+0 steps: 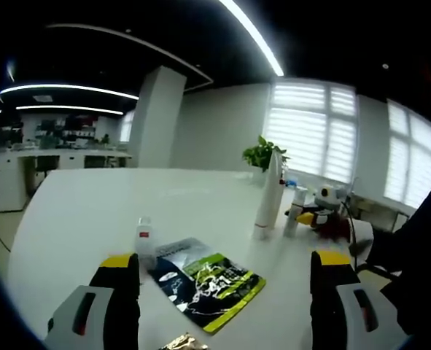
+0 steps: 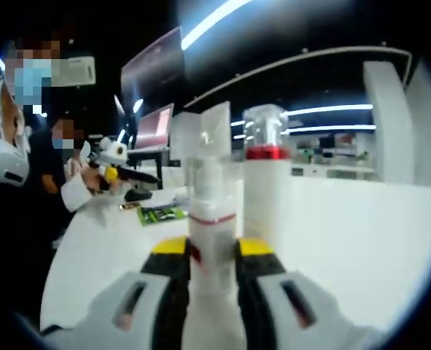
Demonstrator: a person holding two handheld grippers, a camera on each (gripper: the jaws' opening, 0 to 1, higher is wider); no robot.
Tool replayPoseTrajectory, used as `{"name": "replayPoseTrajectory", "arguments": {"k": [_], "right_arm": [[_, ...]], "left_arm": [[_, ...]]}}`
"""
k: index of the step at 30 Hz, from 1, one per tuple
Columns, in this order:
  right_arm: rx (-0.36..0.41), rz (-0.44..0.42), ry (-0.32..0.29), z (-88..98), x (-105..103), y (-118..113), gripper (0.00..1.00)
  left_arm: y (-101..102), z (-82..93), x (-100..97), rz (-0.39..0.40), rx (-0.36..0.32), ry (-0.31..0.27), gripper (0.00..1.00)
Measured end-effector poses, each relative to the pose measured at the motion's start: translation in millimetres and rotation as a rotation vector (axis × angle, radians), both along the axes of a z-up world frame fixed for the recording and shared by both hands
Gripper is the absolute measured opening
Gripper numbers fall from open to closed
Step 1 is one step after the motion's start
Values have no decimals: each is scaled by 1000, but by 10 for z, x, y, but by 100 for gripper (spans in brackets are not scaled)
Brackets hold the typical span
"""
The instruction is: Arrange the skincare products in the storage area until every visible bottle or jar stands upright without overlapping.
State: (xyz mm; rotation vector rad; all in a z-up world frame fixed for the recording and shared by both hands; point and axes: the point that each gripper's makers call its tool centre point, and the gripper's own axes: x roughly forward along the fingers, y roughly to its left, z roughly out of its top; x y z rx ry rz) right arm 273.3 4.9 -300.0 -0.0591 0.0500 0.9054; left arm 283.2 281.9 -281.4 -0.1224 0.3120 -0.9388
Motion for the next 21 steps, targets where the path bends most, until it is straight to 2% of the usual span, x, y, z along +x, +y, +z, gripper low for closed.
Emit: {"name": "replayPoseTrajectory", "arguments": {"k": [6,21], "right_arm": [[-7,10,-5,-11,1,1,22],[-7,55,-3,-26,-14,1,22]], "left_arm": [[-47,32,-26,-14,-27,4,99],[-94,57,-55,-28,-26,3,99]]}}
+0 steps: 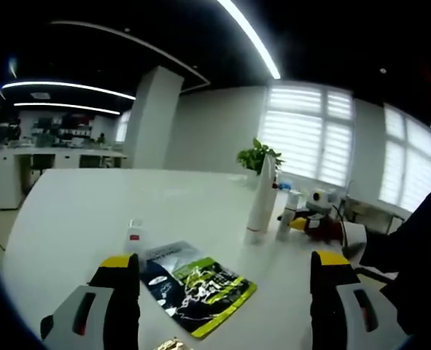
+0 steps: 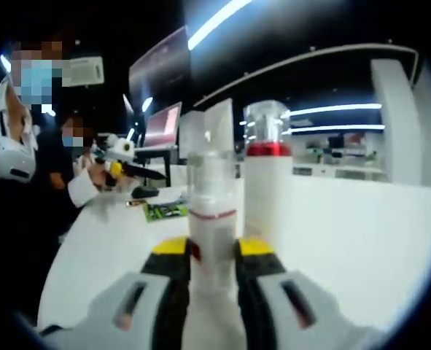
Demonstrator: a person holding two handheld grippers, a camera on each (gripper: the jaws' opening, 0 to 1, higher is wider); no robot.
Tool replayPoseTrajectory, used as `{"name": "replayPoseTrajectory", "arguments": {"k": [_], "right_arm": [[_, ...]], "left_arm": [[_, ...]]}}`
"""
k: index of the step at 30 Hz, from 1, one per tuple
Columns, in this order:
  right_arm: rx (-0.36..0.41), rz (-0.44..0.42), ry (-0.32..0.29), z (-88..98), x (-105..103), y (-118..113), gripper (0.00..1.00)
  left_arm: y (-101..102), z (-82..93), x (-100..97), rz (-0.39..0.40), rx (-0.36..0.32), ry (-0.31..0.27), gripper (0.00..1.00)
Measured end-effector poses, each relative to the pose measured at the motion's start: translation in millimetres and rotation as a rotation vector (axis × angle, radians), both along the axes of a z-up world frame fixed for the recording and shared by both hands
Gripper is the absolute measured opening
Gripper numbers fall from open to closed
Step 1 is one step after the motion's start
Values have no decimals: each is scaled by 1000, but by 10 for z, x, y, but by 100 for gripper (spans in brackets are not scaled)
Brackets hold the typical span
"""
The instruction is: Arrange the skincare products in the storage area until every visible bottle or jar stands upright without overlapping.
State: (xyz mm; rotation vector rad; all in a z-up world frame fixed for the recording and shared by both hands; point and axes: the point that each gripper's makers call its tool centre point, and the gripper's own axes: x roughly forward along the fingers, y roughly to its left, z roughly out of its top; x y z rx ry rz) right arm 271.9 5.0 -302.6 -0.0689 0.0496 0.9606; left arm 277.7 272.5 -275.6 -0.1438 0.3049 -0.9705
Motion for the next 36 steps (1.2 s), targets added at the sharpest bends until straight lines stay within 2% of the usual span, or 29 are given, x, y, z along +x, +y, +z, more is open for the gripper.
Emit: {"name": "replayPoseTrajectory", "arguments": {"k": [21,30,36], "right_arm": [[-37,-14,-13,-28,29,-35,23],[-30,-25,-55,38,32,-44,30],[9,-16,-95,152,-2,-31,37]], "left_arm": [[-115,-13,-57,-43,-1,5,99],[-75,-57,-50,-36,6,15,99],[-51,-55,-48,-28,0,17,99]]}}
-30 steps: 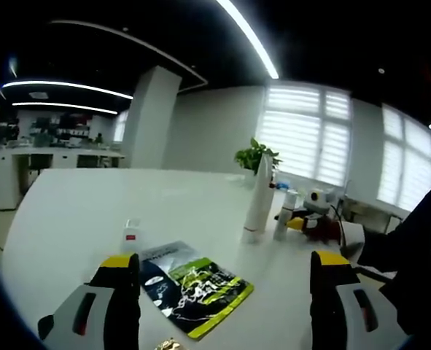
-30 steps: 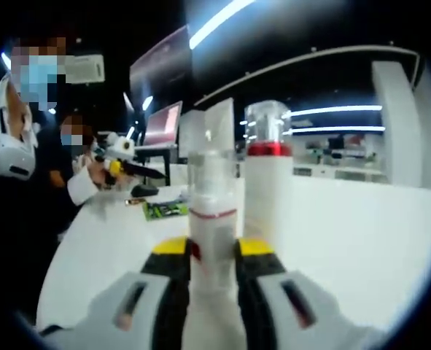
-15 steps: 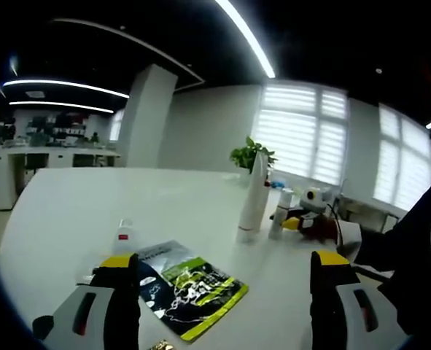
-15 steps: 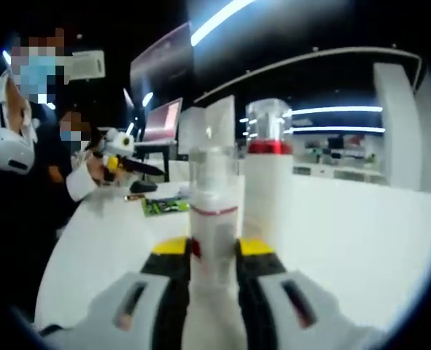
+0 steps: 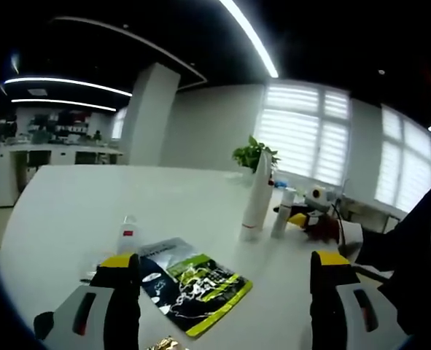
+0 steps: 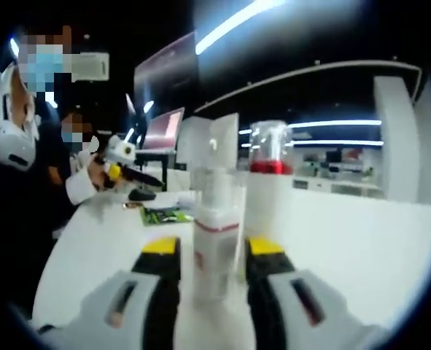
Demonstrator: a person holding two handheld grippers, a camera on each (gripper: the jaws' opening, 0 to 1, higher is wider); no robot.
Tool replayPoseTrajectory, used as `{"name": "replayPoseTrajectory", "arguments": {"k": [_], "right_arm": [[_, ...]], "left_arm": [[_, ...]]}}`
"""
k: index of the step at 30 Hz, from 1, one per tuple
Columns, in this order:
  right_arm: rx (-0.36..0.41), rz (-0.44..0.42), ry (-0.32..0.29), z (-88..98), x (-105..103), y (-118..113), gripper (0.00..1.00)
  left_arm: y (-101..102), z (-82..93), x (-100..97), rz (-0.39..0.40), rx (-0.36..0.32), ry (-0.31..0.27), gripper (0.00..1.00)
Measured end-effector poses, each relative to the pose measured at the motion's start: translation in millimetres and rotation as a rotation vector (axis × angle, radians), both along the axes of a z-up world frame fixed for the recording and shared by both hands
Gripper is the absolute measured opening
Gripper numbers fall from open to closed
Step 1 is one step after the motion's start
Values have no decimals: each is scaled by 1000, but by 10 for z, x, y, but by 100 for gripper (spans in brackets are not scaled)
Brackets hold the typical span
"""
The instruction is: Arrange the skincare products in the storage area until every visible bottle or jar stands upright without overlapping.
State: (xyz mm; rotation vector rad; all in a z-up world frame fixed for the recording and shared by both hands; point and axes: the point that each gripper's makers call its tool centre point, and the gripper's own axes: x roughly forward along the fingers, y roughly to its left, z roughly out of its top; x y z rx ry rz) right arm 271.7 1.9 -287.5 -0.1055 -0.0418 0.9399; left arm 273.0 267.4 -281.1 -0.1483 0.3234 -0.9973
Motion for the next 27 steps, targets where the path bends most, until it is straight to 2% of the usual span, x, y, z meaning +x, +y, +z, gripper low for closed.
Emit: {"name": "replayPoseTrajectory", "arguments": {"k": [2,21,24,27], "right_arm": [[6,17,-35,51,-33,18,40],[11,-61,-71,149,2,-94,36],[38,-77,-95,228,-5,-123,35],[43,-91,-110,265,-9,-142,35]], "left_arm": [[-5,5,-5,-1,0,-2,99],[35,76,-7,11,-2,-21,99],[105,188,42,56,-13,-70,94],[136,207,69,55,-26,-74,93]]}}
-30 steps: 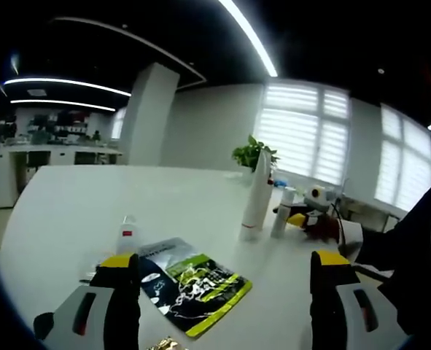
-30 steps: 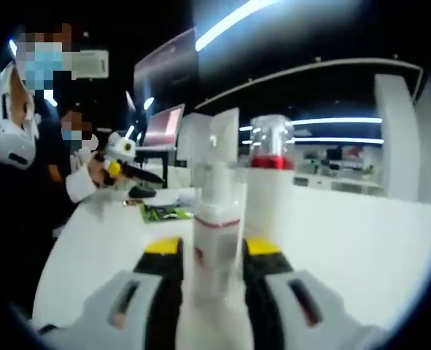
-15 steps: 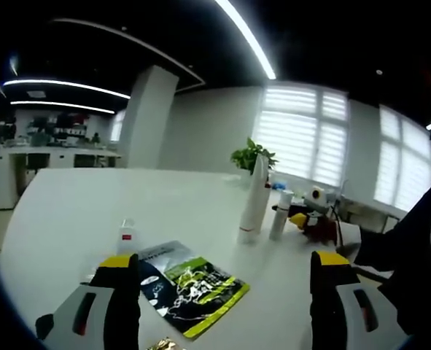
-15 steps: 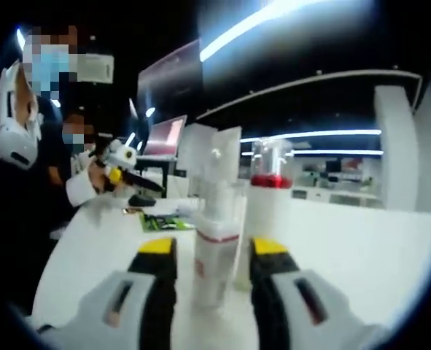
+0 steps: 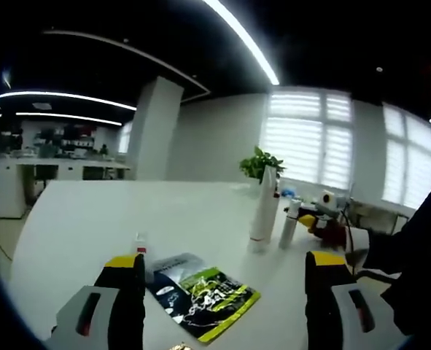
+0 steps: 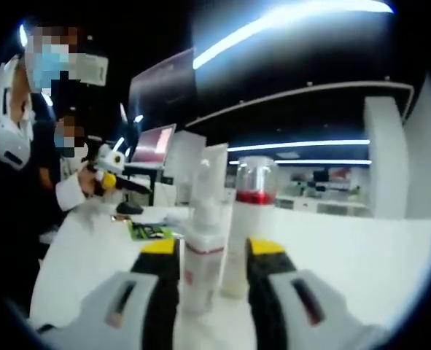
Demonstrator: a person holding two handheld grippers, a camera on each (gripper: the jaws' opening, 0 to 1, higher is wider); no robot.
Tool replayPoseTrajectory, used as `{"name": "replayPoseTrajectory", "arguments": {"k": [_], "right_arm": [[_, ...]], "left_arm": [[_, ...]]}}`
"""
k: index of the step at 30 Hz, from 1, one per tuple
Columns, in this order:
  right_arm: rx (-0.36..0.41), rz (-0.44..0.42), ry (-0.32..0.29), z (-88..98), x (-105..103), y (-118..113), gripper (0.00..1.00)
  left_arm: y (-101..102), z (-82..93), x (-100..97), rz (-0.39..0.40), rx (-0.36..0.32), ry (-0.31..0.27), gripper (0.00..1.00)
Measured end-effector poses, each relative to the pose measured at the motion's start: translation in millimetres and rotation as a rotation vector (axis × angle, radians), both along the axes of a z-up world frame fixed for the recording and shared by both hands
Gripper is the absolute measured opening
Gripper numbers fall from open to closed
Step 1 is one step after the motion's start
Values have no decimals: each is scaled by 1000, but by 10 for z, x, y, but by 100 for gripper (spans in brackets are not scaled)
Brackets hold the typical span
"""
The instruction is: Arrange the skincare products in the storage area until every visible bottle or jar stands upright without overlapping.
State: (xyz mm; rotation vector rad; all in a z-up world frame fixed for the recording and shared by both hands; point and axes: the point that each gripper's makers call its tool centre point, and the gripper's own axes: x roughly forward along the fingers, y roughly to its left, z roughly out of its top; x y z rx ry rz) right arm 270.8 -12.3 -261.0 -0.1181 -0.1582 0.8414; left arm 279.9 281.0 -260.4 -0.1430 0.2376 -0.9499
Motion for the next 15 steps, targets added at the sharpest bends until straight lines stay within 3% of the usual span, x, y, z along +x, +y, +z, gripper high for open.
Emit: {"name": "replayPoseTrajectory", "arguments": {"k": [7,13,15], "right_arm": [[81,-18,-37,171,-4,-79,36],[64,-68,-43,285,-19,-202,34],[14,-88,-47,314,-22,-192,33]], "left_arm": [[18,-70,48,13,21,18,92],[34,-75,88,33,28,17,91],[50,-89,107,38,32,19,91]]}}
